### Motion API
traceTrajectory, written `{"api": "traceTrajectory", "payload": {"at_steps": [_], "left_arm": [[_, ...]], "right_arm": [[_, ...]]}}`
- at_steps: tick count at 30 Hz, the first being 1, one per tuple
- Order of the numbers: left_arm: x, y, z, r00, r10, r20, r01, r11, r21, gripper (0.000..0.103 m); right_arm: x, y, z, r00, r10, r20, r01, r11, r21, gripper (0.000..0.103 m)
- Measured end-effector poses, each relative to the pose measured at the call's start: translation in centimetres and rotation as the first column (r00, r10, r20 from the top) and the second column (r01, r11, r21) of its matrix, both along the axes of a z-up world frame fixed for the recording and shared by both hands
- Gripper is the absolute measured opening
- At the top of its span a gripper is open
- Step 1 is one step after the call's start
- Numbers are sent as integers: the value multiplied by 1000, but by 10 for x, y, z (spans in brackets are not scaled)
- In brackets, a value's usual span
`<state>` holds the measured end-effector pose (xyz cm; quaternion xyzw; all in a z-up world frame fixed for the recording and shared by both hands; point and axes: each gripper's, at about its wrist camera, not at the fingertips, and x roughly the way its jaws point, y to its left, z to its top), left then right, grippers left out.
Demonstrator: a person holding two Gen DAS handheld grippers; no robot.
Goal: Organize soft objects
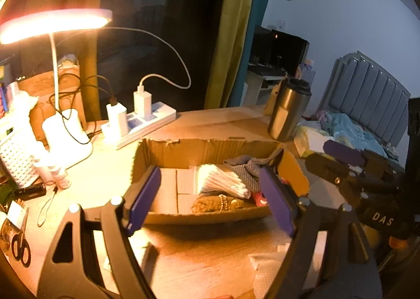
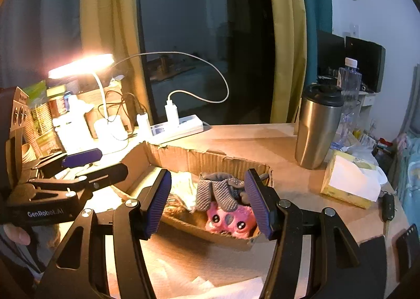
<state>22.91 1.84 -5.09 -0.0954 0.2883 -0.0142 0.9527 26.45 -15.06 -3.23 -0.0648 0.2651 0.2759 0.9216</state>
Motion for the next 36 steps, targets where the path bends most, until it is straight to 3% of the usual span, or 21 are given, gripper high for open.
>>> {"api": "traceTrajectory", "payload": {"at_steps": [26,36], "left_arm": [[-101,20,15,998,17,57,-15,999,-32,79],[-133,23,8,998,13,58,-12,1000,-21,79]], "right_arm": [[-83,12,5,1000,13,25,-12,1000,-18,61],[-121,15,-11,1000,13,5,-13,1000,-23,61]]}}
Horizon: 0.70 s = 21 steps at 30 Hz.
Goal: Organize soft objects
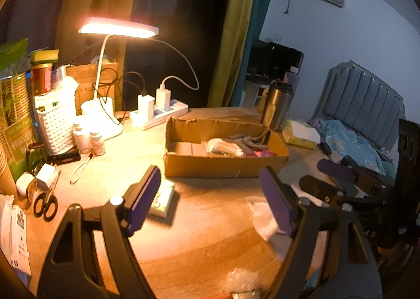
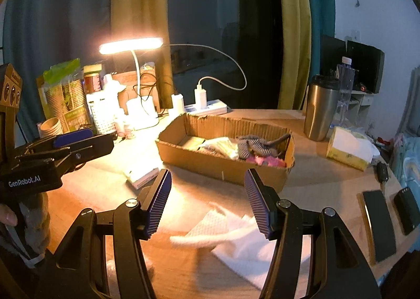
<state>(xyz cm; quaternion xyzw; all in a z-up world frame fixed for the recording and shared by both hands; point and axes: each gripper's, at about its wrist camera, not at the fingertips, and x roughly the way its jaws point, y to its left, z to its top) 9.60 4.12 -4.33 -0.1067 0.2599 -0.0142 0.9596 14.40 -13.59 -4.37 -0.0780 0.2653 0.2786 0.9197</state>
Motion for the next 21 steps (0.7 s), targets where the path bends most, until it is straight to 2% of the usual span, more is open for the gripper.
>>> {"api": "traceTrajectory", "payload": {"at_steps": [21], "left_arm": [[-50,13,-37,998,35,-56,-35,999,9,79]], "right_arm": [[-48,21,-35,996,55,-77,-58,997,-46,61]]}}
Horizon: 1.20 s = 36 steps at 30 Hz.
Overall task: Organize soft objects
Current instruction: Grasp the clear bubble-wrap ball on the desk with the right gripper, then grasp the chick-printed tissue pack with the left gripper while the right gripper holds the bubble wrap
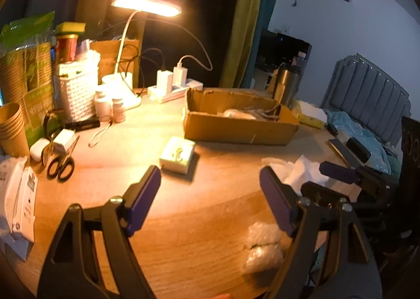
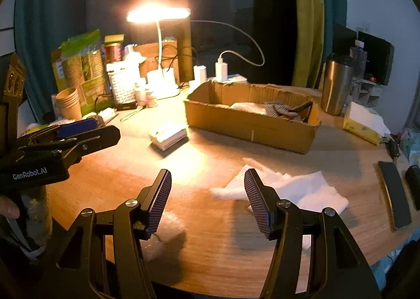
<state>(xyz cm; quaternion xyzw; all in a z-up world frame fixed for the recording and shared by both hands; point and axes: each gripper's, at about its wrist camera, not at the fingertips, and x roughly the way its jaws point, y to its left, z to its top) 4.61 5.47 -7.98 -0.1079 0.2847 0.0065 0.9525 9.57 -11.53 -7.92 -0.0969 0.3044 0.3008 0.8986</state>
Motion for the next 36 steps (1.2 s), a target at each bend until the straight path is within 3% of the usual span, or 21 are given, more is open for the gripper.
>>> {"api": "traceTrajectory", "payload": {"at_steps": [17,24,26,36], "left_arm": [[-22,17,-31,996,41,-74,-43,999,-27,79],[-16,19,-39,994,46,-101,-50,998,-34,79],[-14,19,-40,993,43,-107,-47,998,-34,79],[2,25,-45,990,48,-133,-54,998,-39,79]], "right_arm": [[-28,39,-44,985,109,-138,-118,991,-63,61],[-24,48,-59,975,125,-182,-144,985,-99,61],[-22,50,-61,972,133,-192,-153,983,-97,56],[-4,57,-61,971,143,-192,-166,980,-111,53]]}}
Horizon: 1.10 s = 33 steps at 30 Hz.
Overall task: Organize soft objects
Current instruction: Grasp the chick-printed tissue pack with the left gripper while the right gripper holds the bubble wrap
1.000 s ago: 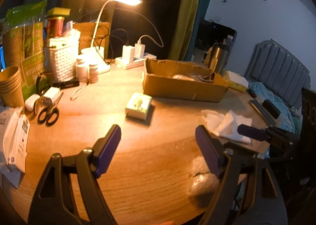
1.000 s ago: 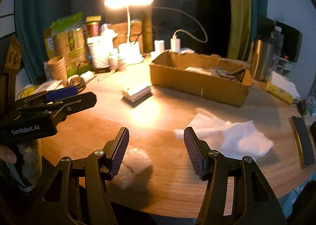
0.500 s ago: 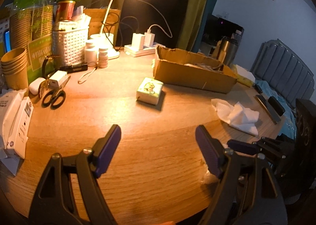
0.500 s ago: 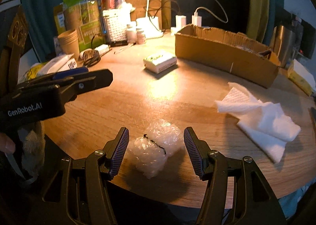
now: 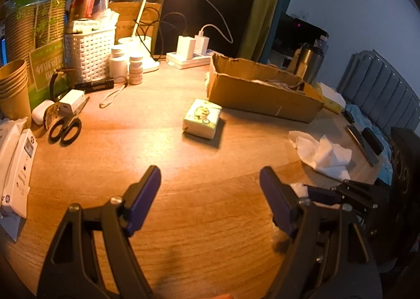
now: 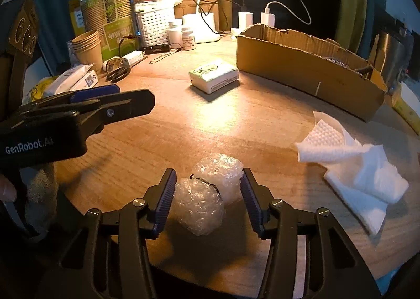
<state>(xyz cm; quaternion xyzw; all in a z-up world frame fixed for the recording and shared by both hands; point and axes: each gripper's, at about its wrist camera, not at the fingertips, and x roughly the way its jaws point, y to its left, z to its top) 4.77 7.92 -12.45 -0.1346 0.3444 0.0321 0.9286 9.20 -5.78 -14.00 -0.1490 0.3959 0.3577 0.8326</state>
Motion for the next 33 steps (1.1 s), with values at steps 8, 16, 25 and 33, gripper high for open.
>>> {"api": "traceTrajectory", "payload": {"at_steps": [8,16,25,33], "left_arm": [[17,5,-4,1000,5,-27,-5,1000,1,79],[40,13,-9,998,13,-57,-13,1000,-2,79],[72,18,-15,996,14,-91,-14,1000,2,79],[96,19,-19,993,11,-114,-10,1000,9,79]], "right_arm": [[21,7,1,1000,3,0,-3,1000,-3,52],[48,12,1,1000,-7,-5,7,1000,-2,52],[81,17,0,1000,-20,-15,21,1000,9,52],[108,16,0,999,-38,-20,39,999,16,52]]}}
